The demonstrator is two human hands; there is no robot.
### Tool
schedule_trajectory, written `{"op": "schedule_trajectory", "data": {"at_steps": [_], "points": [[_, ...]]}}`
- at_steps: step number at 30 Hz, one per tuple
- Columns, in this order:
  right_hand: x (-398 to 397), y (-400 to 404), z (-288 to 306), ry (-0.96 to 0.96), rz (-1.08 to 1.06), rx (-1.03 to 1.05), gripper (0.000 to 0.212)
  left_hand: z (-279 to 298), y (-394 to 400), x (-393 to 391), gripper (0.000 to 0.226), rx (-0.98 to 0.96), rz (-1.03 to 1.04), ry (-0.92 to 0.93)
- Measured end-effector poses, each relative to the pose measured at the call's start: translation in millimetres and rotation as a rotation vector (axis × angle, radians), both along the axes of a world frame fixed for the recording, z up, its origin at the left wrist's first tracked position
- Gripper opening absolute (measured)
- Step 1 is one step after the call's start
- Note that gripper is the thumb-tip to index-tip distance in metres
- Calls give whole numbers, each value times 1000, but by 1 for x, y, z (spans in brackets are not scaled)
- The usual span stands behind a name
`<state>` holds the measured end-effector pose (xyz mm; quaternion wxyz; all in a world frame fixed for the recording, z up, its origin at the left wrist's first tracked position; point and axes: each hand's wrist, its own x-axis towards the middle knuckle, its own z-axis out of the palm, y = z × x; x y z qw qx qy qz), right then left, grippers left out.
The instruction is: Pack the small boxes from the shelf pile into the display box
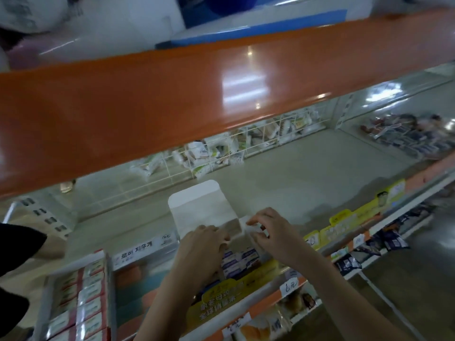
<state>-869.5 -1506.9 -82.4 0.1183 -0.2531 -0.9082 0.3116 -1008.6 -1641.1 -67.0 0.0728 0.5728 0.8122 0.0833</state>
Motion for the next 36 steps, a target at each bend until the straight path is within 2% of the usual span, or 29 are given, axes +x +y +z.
{"op": "schedule_trajectory", "data": {"at_steps": [5, 10, 16, 26, 36], "points": [[14, 18, 20, -48, 101, 73, 30, 25, 50, 9, 24, 98, -73, 103], [59, 65, 45, -150, 24, 178, 35, 36, 114, 54, 23, 149, -175, 136], [151, 142, 47, -307, -110, 245, 43, 14, 203, 137, 28, 157, -218, 128], [276, 266, 34, -321, -324, 201, 46, 8, 348, 256, 33, 170, -300, 97], [319, 391, 16, -245, -467, 183, 47, 2, 491, 294, 41, 209, -362, 46]]}}
